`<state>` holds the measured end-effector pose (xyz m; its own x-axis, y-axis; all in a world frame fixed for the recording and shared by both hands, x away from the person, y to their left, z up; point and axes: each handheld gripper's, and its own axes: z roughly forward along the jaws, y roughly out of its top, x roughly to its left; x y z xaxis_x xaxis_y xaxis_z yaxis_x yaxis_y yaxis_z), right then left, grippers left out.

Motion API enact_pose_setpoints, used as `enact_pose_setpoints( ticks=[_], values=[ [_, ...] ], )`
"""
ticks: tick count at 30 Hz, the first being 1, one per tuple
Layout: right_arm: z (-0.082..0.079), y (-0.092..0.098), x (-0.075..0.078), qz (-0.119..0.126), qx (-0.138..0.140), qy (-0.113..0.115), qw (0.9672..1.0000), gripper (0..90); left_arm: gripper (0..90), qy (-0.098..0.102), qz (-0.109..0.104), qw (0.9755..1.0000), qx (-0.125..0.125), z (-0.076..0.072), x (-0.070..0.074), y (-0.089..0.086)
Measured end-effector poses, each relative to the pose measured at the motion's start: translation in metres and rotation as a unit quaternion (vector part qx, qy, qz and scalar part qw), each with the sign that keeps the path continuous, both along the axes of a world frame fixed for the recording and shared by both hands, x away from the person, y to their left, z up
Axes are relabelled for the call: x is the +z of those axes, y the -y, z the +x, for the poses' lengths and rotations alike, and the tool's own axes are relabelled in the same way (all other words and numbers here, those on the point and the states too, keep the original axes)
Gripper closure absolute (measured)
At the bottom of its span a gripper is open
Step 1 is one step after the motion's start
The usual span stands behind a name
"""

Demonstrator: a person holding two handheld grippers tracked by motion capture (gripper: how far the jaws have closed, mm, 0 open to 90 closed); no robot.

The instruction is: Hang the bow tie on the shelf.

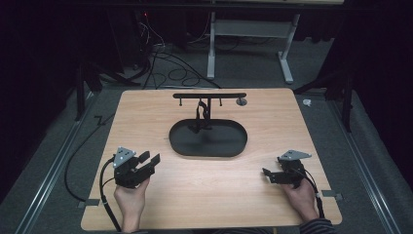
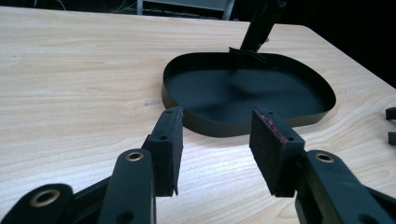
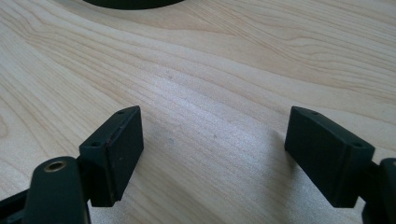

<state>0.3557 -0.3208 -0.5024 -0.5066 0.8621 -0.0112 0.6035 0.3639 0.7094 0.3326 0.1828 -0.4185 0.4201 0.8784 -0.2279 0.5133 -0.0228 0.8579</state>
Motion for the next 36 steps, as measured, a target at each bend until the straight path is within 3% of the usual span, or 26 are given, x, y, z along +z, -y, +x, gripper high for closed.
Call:
enact_pose_setpoints(
  ticks=[36],
  values=[
    [0.000, 0.000, 0.000, 0.000, 0.000, 0.000, 1.0000, 20.6, 54.2, -0.030, -0.004, 0.9994, 0.013, -0.004, -0.036, 0.002]
  ],
)
